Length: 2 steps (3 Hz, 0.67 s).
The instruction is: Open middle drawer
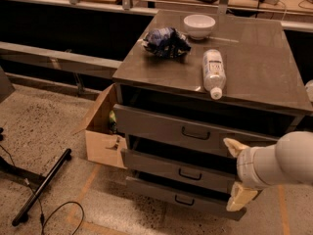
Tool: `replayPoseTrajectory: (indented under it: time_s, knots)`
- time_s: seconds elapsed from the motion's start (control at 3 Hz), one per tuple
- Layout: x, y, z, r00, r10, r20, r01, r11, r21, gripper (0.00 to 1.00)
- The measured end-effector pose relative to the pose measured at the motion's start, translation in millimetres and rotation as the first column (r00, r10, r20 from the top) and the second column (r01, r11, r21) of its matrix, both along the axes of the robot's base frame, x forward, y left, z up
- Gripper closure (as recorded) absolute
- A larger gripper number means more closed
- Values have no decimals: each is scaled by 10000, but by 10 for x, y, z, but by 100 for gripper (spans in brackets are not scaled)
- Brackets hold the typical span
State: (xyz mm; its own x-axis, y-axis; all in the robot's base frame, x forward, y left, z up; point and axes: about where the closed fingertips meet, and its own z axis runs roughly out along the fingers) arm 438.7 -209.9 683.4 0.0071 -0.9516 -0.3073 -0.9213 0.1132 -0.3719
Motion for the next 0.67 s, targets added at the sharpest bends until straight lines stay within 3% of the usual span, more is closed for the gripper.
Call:
replayPoseTrajectory:
  time_s: [0.67]
  knots:
    - [118, 33, -903, 9995, 27, -308, -4, 9974, 727, 0]
